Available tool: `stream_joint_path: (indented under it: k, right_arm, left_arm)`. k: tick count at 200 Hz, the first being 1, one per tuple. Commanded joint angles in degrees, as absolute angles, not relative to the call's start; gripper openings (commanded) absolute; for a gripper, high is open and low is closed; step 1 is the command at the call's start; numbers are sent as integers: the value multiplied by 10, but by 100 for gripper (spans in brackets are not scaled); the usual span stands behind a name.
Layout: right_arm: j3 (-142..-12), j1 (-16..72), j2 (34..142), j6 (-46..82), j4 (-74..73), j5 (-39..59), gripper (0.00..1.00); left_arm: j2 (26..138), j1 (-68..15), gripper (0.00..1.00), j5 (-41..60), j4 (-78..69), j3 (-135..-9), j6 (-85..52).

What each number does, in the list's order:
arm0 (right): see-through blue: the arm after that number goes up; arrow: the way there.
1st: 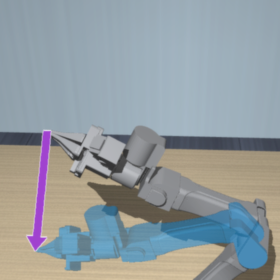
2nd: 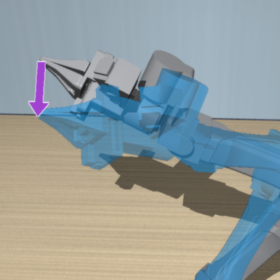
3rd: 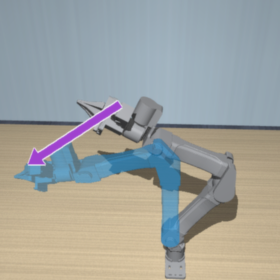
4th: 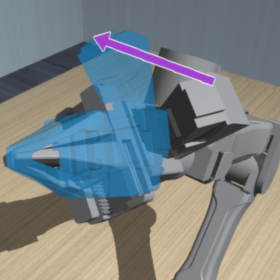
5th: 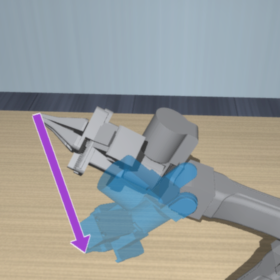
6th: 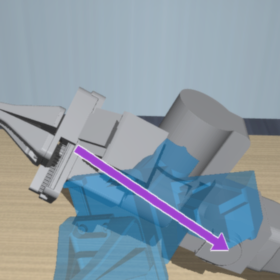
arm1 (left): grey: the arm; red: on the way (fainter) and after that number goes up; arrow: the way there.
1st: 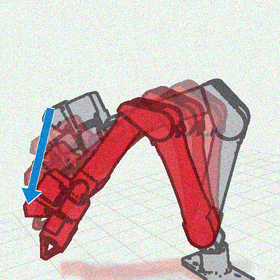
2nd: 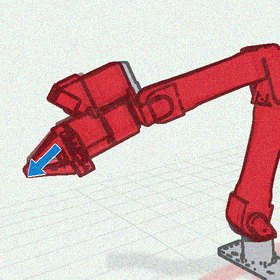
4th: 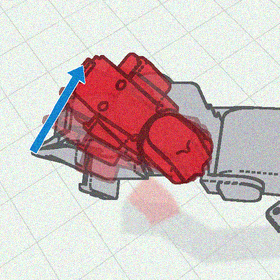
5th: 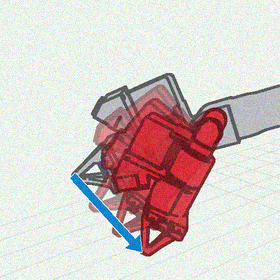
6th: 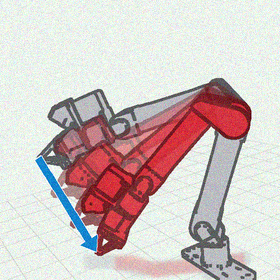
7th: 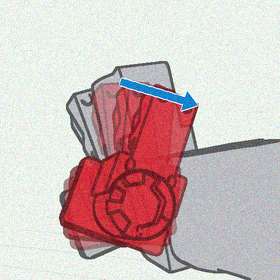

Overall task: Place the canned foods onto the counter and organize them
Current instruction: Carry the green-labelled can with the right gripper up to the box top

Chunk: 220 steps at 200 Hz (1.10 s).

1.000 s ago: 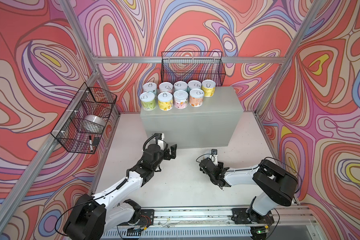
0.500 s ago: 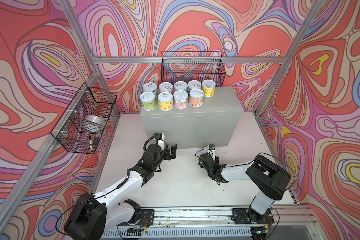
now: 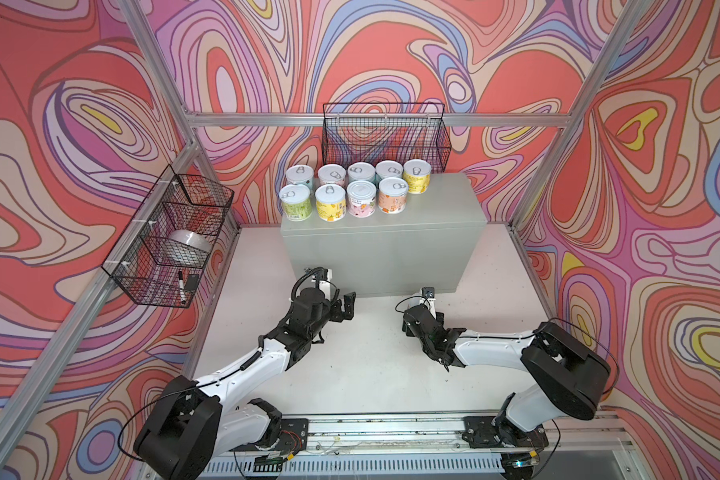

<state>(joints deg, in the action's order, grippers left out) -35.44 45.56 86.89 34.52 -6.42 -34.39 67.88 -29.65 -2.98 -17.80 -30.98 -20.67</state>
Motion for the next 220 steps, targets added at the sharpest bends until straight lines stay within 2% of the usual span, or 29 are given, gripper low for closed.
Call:
stream_joint_path:
  k: [1,77,104,167,220]
  right_arm:
    - [-370,465,810,342,-9,-354,0]
    - [-485,516,646,359,285,-359,0]
    - [-537,522,615,338,337,-325,0]
    - [-696,529,613,315,473,-319,0]
    - [-797,533,632,260,491,-356,0]
  left_arm:
    - [671,-298,100,-26,-184,-321,-211]
    - [677,-298,100,-21,-188,-322,-214]
    - [682,-298,100,-17,-192,-324,-214]
    - [671,-298,100,-19,-191,-319,-214]
    - [674,-298,100,-12,-195,-318,-216]
